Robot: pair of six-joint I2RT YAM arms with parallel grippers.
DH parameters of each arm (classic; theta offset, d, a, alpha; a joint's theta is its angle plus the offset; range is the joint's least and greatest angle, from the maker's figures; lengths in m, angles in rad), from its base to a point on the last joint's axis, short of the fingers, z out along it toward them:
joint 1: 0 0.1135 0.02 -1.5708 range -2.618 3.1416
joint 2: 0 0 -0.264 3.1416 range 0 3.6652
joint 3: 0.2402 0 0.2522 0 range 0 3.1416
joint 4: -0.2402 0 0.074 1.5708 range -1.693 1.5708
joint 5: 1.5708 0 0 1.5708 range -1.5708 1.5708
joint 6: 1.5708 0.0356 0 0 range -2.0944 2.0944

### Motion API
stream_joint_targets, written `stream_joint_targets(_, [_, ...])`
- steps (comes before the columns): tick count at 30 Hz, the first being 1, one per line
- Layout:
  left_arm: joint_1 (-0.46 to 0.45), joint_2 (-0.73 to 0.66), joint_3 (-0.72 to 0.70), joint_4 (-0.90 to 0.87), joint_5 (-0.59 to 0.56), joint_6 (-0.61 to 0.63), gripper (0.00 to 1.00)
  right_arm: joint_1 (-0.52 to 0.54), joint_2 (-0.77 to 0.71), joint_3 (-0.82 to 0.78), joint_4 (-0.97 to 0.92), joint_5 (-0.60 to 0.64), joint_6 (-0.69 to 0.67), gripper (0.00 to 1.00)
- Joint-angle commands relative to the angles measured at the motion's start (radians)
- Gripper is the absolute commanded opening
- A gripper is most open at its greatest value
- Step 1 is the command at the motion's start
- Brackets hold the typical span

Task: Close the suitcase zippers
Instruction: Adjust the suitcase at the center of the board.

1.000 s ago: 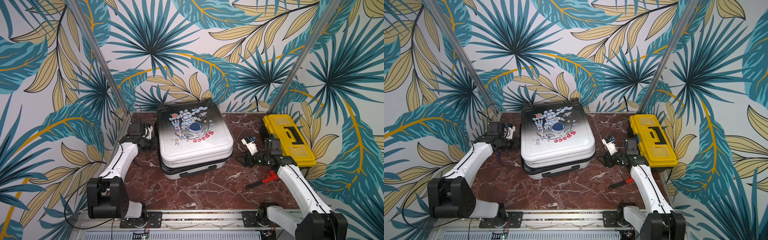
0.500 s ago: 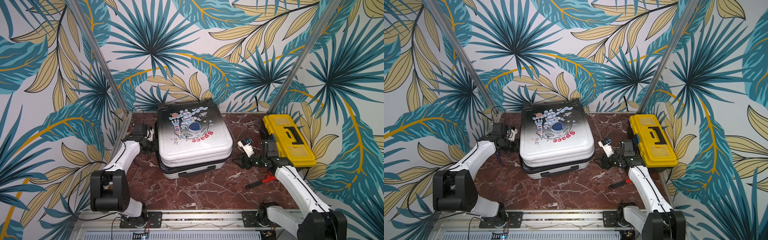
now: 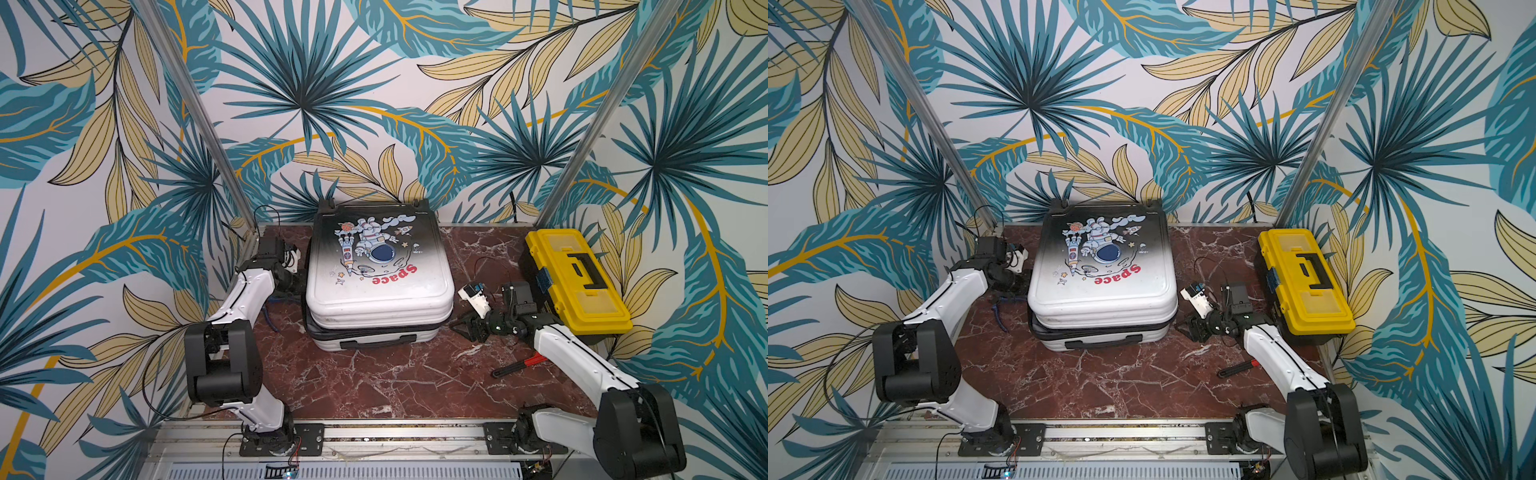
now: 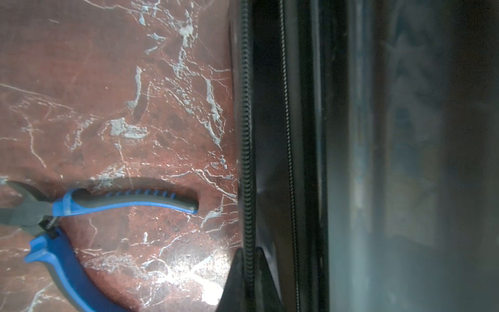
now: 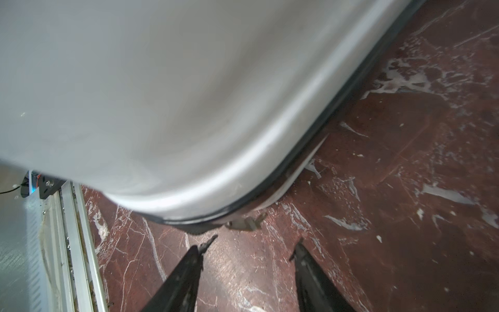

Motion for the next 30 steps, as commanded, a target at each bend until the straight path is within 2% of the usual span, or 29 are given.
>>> stream_joint_targets(1, [0.025, 0.032, 0.020, 0.022, -0.053, 0.030, 0.00, 0.018, 0.020, -0.036, 0.151, -0.025, -0.016, 0.56])
stream_joint_targets(7, [0.026, 0.043, 0.007, 0.023, -0.022, 0.016, 0.00, 0.052, 0.060, -0.013, 0.160, -0.018, -0.054, 0.53])
stream_joint_targets(13, [0.026, 0.063, 0.010, 0.023, -0.002, 0.012, 0.00, 0.056, 0.082, -0.016, 0.190, -0.033, -0.096, 0.45])
stream_joint_targets(18, [0.026, 0.069, 0.014, 0.023, 0.009, 0.003, 0.00, 0.065, 0.063, -0.026, 0.183, -0.053, -0.138, 0.41])
stream_joint_targets(26, [0.035, 0.115, 0.044, 0.022, 0.076, -0.028, 0.00, 0.087, 0.052, -0.053, 0.183, -0.032, -0.155, 0.41])
stream_joint_targets(30, [0.061, 0.134, 0.075, 0.022, 0.093, -0.040, 0.00, 0.103, -0.060, -0.066, 0.163, 0.006, -0.105, 0.44])
